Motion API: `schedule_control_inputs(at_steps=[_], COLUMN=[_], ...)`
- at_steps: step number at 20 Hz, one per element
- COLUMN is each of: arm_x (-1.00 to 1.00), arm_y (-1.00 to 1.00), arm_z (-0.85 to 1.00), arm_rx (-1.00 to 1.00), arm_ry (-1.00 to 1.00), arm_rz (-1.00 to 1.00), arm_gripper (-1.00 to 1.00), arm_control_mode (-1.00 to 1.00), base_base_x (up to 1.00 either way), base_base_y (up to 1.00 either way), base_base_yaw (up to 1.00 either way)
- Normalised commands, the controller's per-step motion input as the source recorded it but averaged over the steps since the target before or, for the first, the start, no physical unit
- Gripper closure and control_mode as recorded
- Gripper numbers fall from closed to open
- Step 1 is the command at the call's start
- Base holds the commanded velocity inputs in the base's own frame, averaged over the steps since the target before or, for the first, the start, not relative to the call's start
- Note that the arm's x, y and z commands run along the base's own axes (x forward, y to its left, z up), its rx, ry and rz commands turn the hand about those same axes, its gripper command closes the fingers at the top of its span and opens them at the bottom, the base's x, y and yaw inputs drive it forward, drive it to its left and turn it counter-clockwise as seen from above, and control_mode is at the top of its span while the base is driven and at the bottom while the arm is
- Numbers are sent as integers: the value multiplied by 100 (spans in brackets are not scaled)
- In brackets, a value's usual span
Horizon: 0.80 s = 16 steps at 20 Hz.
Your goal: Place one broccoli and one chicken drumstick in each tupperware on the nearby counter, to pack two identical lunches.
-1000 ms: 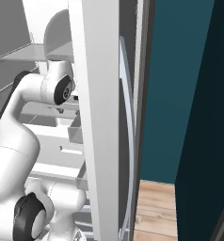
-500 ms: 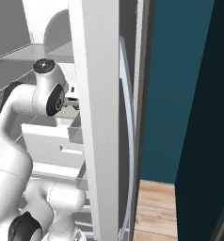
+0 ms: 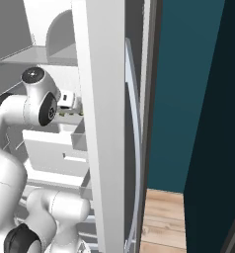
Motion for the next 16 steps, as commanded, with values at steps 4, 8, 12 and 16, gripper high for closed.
schedule_control_inputs(at_steps=[4,8,12,16], arm_x=[29,46,43,44], arm_y=[29,3,-1,0], arm_z=[-34,-23,-4,-10], arm_rx=[0,0,0,0], arm_ry=[1,0,0,0], arm_rz=[0,0,0,0], arm_gripper=[-100,-100,-100,-100], arm_control_mode=[-100,-100,-100,-100], base_base_x=[0,0,0,0], base_base_y=[0,0,0,0], base_base_yaw=[0,0,0,0])
